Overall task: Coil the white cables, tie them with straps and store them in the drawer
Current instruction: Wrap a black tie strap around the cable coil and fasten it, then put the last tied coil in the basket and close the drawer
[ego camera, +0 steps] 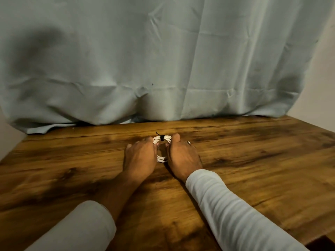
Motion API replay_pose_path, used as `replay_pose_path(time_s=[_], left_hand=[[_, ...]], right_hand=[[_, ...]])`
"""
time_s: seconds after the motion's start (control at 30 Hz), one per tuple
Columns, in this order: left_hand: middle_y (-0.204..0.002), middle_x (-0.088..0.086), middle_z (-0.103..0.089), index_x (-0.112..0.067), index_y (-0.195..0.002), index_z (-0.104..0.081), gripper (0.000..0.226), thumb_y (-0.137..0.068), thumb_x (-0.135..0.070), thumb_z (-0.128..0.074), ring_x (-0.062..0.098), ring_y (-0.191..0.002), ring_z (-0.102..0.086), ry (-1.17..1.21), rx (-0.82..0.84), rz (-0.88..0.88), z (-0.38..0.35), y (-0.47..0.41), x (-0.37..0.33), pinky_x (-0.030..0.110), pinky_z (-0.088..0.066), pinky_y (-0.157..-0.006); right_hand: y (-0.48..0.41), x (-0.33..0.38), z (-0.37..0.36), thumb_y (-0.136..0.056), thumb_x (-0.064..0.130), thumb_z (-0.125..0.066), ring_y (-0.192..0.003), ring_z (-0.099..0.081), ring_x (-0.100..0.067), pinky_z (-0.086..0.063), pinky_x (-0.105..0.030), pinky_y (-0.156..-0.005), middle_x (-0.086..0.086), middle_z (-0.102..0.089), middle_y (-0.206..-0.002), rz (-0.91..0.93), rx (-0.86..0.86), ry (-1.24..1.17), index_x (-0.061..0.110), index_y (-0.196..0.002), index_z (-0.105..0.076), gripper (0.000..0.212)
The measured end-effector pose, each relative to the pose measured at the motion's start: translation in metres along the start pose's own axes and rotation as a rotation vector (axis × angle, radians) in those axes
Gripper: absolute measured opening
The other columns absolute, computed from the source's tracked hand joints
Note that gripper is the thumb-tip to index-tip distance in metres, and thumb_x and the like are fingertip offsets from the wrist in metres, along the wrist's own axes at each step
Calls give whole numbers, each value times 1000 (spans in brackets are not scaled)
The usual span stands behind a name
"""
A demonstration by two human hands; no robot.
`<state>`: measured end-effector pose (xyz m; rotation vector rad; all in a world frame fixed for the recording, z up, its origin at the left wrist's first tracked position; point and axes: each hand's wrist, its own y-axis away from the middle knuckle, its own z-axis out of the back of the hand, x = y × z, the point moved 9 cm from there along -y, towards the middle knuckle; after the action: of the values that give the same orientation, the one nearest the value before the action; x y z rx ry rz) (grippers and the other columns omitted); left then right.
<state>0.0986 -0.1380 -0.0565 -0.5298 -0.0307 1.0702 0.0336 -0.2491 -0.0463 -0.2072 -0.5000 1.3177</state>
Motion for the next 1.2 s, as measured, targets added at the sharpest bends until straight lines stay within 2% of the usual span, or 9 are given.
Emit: replay_pose_path(time_s=[0.17,0.47,0.57,0.67,0.77,0.87,0.93,1.07,1.2], left_hand=[[-114,1,-66,-22,-114,-54,30,-109,-42,-33,23,-110,-59,15,-31,-47,8,3,-7,45,-40,-92],[-113,4,-67,-23,-115,-53,32,-108,-46,-32,26,-108,-58,47,31,-67,0,8,-7,46,-41,-91],[-115,-1,-70,-25,-121,-58,29,-106,-46,-44,17,-111,-63,564,138,-142,-2,19,-15,47,-48,-100],[-112,-5,-75,-25,-117,-68,26,-105,-39,-51,12,-110,-68,1033,235,-69,0,39,-31,44,-51,-106],[-98,3,-77,-20,-106,-69,28,-108,-34,-45,24,-102,-71,1213,270,7,6,58,-60,43,-53,-97],[-87,4,-70,-10,-97,-65,32,-109,-28,-42,17,-85,-65,1286,330,18,9,76,-100,26,-54,-78],[-85,3,-65,-10,-94,-62,30,-109,-26,-42,15,-80,-61,1325,408,2,5,91,-134,22,-53,-71],[-79,0,-63,-16,-85,-60,33,-109,-28,-42,14,-76,-58,1313,504,-49,-9,109,-199,25,-49,-68],[-77,-7,-65,-21,-88,-64,31,-107,-37,-46,10,-73,-59,1236,579,-135,-21,127,-269,27,-45,-68]], right_hand=[[2,0,9,-109,38,-36,-100,-65,-34,-44,-45,-93,-11,-71,-108,7,-56,4,16,-116,-47,25],[15,-5,7,-110,40,-33,-98,-64,-40,-44,-45,-83,-16,-71,-105,-55,-22,-79,16,-112,-45,26],[31,-18,19,-110,44,-29,-95,-66,-39,-42,-41,-72,-15,-72,-104,-144,-54,-180,17,-111,-42,30],[54,-38,38,-110,48,-27,-95,-67,-36,-48,-40,-72,-12,-71,-105,-249,-118,-301,18,-111,-44,35],[76,-51,57,-110,48,-27,-97,-67,-36,-46,-39,-71,-13,-71,-108,-266,-155,-314,16,-109,-47,37],[103,-75,77,-110,46,-29,-98,-66,-37,-36,-36,-69,-16,-71,-107,-293,-181,-328,16,-109,-49,36],[125,-99,92,-110,47,-31,-97,-65,-40,-42,-40,-70,-17,-70,-105,-309,-201,-335,15,-108,-50,37],[169,-153,124,-109,51,-31,-91,-64,-37,-51,-50,-79,-14,-69,-97,-337,-215,-405,16,-102,-48,39],[213,-213,166,-106,59,-31,-89,-65,-28,-51,-48,-82,-4,-68,-89,-368,-210,-387,20,-100,-57,47]])
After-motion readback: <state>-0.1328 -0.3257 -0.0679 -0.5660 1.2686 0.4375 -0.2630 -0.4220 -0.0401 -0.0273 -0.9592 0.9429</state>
